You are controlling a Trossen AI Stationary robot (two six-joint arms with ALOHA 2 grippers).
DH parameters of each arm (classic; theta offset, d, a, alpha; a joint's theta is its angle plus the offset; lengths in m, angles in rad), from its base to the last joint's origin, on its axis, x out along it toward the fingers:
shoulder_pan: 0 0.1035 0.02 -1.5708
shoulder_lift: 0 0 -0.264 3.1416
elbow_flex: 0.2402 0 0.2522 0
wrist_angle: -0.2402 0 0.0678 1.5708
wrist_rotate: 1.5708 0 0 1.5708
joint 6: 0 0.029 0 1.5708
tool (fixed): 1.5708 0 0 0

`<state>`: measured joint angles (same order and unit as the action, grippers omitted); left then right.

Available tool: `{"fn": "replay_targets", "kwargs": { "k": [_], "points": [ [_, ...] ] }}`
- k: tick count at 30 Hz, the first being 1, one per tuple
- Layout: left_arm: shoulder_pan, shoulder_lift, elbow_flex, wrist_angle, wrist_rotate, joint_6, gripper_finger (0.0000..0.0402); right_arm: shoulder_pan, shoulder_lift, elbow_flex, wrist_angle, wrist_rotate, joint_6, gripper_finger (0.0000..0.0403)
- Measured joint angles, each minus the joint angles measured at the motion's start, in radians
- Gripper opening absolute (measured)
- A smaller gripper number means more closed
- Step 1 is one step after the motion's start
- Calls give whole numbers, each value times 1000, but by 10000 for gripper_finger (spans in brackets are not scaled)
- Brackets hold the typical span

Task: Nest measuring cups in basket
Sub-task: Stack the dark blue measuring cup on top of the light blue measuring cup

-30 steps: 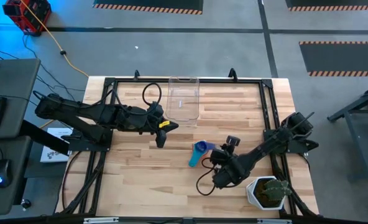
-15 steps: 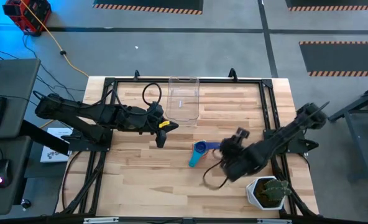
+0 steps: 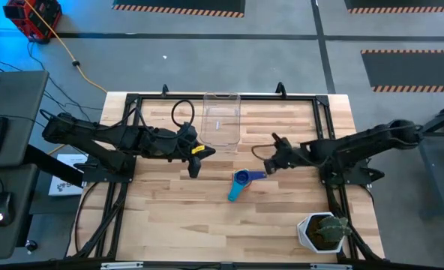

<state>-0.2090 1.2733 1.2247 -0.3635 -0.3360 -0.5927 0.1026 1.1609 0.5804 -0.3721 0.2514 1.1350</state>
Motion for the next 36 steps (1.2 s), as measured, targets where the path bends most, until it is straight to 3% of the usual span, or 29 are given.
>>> {"fn": "replay_targets", "kwargs": {
  "k": [4,9,18,25,31,36],
  "points": [
    [0,0,0,3,-15,1,0,-73,50,-40,173,-75,-37,2],
    [0,2,0,-4,-18,-5,0,-107,112,-33,183,-191,-86,1],
    [-31,77,1,-66,38,-82,0,-20,180,-32,231,-282,-55,0],
    [-113,291,-1,-250,110,-181,0,53,175,-32,231,-278,10,0],
    [-127,548,-1,-107,280,-173,0,119,175,-32,242,-251,98,0],
    [-110,666,-1,28,339,-173,0,177,175,-32,279,-185,182,0]
  ]
}}
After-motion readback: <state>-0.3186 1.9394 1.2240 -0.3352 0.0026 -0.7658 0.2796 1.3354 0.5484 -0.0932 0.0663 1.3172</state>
